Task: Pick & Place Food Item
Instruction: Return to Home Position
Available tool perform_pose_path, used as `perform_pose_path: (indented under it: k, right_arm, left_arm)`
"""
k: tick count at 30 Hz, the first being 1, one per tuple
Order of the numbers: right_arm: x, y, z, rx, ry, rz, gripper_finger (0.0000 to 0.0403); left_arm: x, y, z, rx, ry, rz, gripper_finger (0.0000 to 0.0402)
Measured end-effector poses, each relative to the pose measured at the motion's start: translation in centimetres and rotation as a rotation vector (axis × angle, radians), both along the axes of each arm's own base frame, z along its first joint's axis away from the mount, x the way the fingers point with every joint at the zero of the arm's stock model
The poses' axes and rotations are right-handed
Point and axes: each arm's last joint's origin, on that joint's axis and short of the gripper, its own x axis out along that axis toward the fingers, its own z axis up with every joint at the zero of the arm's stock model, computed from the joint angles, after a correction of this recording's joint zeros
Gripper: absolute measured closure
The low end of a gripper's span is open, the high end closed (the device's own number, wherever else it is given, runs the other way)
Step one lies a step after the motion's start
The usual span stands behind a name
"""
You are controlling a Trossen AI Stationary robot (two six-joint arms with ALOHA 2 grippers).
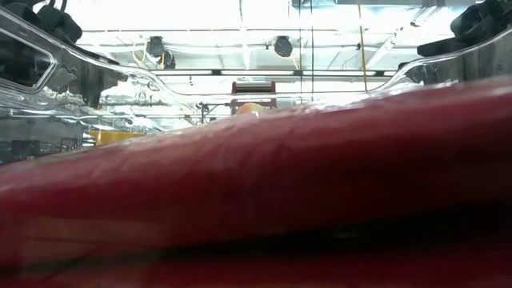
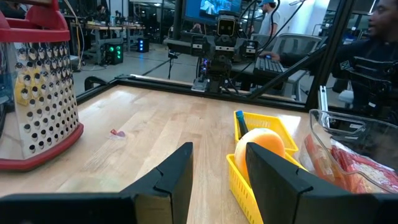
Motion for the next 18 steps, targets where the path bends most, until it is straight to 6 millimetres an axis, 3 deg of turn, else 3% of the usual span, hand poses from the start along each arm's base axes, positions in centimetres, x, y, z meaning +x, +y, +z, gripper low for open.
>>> perform_pose_path:
  k: [18]
  right_arm:
    - [0.01, 0.0, -0.03, 0.0, 0.001, 0.0, 0.0178]
  left_arm:
    - [0.0, 0.01, 0.0, 0.0, 0.0, 0.001, 0.0254]
